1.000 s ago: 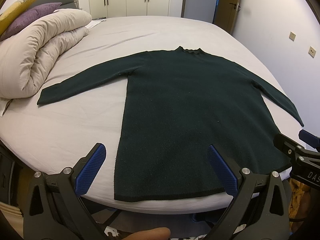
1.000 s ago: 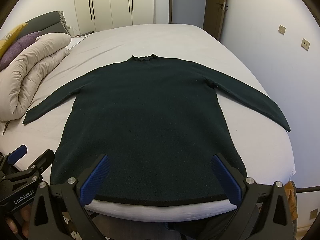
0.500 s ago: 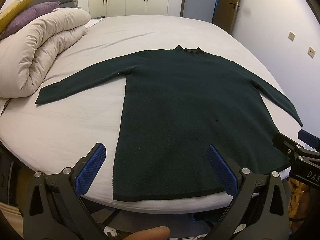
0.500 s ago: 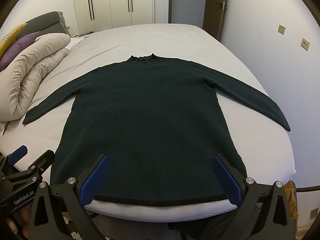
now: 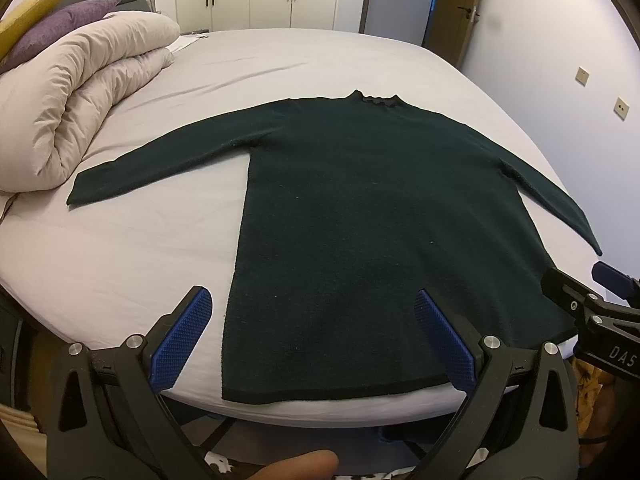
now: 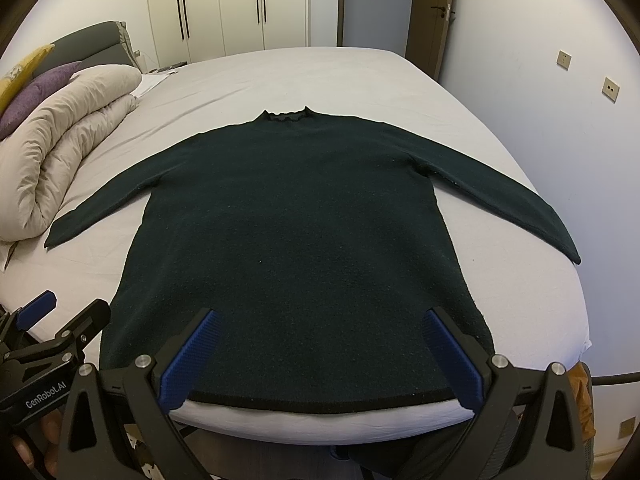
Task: Fold small clothes
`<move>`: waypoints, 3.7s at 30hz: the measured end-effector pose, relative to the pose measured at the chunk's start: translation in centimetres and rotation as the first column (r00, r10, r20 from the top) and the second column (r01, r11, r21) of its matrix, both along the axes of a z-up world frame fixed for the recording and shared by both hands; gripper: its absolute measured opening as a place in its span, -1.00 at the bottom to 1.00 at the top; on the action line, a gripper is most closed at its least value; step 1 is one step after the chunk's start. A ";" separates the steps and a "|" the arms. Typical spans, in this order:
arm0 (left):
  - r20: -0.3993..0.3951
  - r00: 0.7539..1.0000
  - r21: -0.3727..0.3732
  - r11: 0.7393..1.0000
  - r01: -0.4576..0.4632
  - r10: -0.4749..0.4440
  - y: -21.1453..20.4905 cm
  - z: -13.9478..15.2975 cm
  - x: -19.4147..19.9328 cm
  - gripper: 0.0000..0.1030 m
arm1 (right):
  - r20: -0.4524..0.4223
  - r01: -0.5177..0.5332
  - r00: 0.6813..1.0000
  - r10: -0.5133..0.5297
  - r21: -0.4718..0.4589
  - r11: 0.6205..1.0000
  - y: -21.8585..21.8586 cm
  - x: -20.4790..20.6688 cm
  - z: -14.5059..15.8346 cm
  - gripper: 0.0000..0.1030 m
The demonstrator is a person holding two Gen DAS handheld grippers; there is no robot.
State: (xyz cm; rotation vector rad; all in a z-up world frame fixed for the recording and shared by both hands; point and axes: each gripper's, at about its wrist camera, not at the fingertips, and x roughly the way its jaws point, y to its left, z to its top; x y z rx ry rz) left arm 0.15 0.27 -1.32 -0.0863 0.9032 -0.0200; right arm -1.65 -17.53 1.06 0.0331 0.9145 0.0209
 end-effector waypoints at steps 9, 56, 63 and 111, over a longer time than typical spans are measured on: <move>0.004 1.000 -0.033 0.999 -0.002 0.002 0.8 -0.2 0.3 1.00 | -0.001 0.000 1.000 0.000 -0.001 1.000 0.0 0.0 0.0 1.00; -0.291 0.680 -0.907 0.031 -0.419 0.673 43.0 -17.8 14.9 0.11 | 0.023 -0.052 0.999 0.049 0.171 0.984 7.4 8.3 -2.7 1.00; -0.267 0.660 -0.880 0.101 -0.463 0.702 42.7 -17.7 15.9 -0.59 | 0.027 -0.018 1.000 0.013 0.209 0.978 5.9 9.0 -3.4 0.94; 0.134 0.962 0.101 0.969 0.225 -0.238 6.0 -10.8 28.0 -0.79 | -0.326 0.119 0.895 0.306 0.834 0.539 10.3 34.8 -14.9 -0.43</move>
